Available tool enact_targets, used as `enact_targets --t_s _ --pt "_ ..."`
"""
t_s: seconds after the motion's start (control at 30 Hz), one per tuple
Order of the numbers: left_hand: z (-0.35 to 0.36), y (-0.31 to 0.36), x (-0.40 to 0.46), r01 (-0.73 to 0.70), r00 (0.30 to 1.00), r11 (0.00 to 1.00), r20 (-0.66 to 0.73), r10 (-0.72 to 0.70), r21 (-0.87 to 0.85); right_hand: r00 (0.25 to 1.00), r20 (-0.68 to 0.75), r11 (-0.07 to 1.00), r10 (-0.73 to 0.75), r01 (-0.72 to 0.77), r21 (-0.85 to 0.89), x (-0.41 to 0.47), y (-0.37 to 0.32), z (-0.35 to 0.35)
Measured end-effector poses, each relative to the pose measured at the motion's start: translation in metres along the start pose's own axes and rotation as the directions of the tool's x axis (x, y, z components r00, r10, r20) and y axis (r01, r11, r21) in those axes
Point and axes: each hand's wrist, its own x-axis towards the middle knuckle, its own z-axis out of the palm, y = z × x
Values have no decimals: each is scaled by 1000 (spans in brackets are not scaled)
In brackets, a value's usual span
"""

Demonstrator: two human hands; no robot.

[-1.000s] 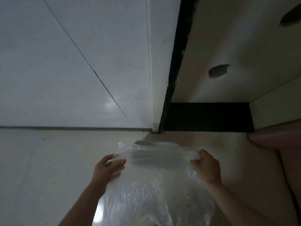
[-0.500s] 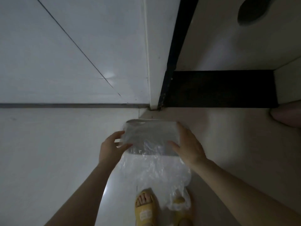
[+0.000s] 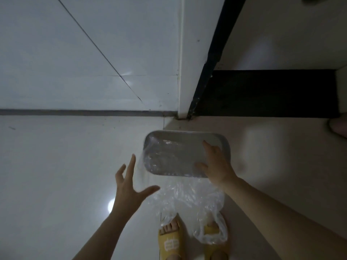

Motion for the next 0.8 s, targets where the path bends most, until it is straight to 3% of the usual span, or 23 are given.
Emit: enact_targets --t_s 0.1,0.23,0.3,0.47,0.63,0.7,0.8 --pt "7 -13 -15 61 996 979 69 -48 -192 998 -36 999 -49 48 -10 -7 1 -5" --pt "13 -5 -10 15 998 972 -57 -30 -234 963 -219 982 -157 128 -138 -20 2 -20" --pt "8 1 -8 -15 996 966 -87 -8 -259 958 -239 976 -160 117 -183 -23 3 -27" --pt "-12 6 -3 -40 988 948 -157 -11 -317 986 -25 980 -166 162 -115 -9 -3 -16" --pt "-15 22 18 -70 985 956 -170 22 -286 997 68 985 -28 39 -169 9 -11 -10" --pt "-14 31 25 -80 983 956 -179 29 -282 994 -45 975 -101 90 -202 3 -9 -19" --pt "-15 39 29 -80 979 957 -202 23 -278 929 -277 959 -247 193 -207 -28 -1 -39"
